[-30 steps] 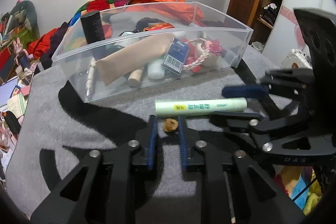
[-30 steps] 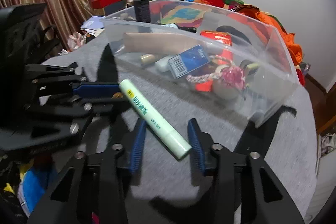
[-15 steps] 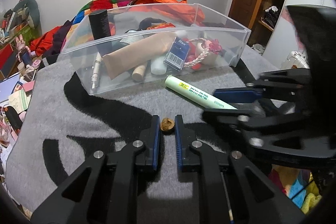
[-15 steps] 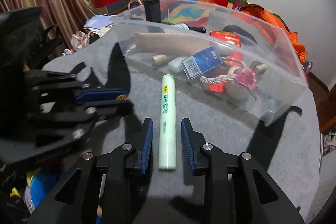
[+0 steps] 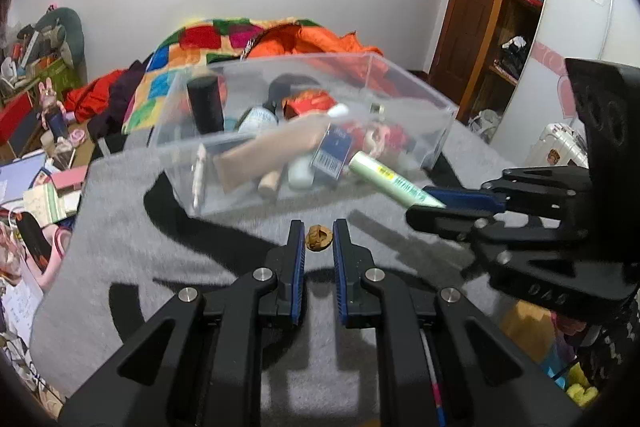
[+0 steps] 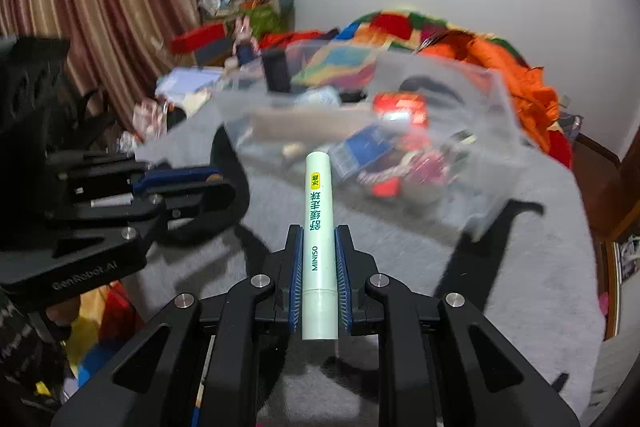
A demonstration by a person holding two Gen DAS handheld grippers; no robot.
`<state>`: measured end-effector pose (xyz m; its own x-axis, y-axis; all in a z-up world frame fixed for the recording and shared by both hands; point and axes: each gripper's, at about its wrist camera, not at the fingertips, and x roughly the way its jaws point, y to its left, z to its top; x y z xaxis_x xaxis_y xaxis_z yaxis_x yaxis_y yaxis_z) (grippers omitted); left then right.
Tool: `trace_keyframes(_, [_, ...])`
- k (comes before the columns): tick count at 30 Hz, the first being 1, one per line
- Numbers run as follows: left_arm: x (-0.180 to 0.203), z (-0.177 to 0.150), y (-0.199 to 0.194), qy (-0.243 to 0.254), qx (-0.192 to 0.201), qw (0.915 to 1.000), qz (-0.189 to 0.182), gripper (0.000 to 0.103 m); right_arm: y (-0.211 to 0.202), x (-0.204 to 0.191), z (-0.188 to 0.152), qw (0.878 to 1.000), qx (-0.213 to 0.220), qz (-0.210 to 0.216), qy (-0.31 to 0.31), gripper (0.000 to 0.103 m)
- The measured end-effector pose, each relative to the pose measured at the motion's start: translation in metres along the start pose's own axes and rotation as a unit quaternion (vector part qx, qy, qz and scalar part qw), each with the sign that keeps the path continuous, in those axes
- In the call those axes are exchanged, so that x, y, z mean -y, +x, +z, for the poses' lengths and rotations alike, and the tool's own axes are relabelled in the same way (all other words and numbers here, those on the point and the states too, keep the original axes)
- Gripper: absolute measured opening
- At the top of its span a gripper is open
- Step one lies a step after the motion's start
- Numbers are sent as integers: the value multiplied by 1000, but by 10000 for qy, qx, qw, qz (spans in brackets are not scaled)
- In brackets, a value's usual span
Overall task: Organize objects
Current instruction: 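Grasp the green-white tube with the right tool while the left grasps the cork piece, then drop the tube into the clear box with the right tool while the left drops the cork piece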
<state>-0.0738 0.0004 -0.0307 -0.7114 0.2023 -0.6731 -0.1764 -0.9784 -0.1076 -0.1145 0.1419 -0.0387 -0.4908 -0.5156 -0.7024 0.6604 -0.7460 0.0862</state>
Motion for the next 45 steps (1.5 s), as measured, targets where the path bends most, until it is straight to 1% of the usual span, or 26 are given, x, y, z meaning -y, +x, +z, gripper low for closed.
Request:
trace_keyframes(4, [3, 13, -7, 39, 167, 9999, 14, 13, -21, 8, 14, 9991, 371, -73, 194, 14])
trace_keyframes(7, [4, 23, -8, 34, 269, 9996, 45, 13, -30, 16, 24, 9974, 572, -129, 410, 14])
trace_keyframes(10, [3, 35, -9, 44, 391, 9992, 114, 13, -35, 25, 34, 9956, 716, -229, 563, 14])
trace_keyframes(16, [1, 58, -8, 36, 568, 9983, 131, 13, -38, 37, 52, 9922, 914, -396, 746, 14])
trace_keyframes(21, [-3, 74, 1, -6, 614, 9980, 156, 13, -33, 45, 65, 9900, 1016, -499, 842, 14])
trace_keyframes(25, [-10, 84, 16, -118, 531, 9984, 128, 13, -20, 51, 76, 9896, 968, -575, 900, 14])
trace_keyframes(29, [-16, 91, 36, -235, 372, 9990, 76, 13, 0, 57, 84, 9902, 814, -639, 936, 14])
trace_keyframes(36, [-19, 95, 69, -331, 98, 9994, 9, 13, 32, 66, 81, 9916, 455, -711, 978, 14])
trace_keyframes(40, [-20, 94, 82, -351, -46, 9994, -50, 13, 42, 68, 79, 9920, 337, -712, 987, 14])
trace_keyframes(45, [-20, 90, 89, -339, -142, 9993, -88, 13, 48, 65, 78, 9934, 232, -717, 866, 14])
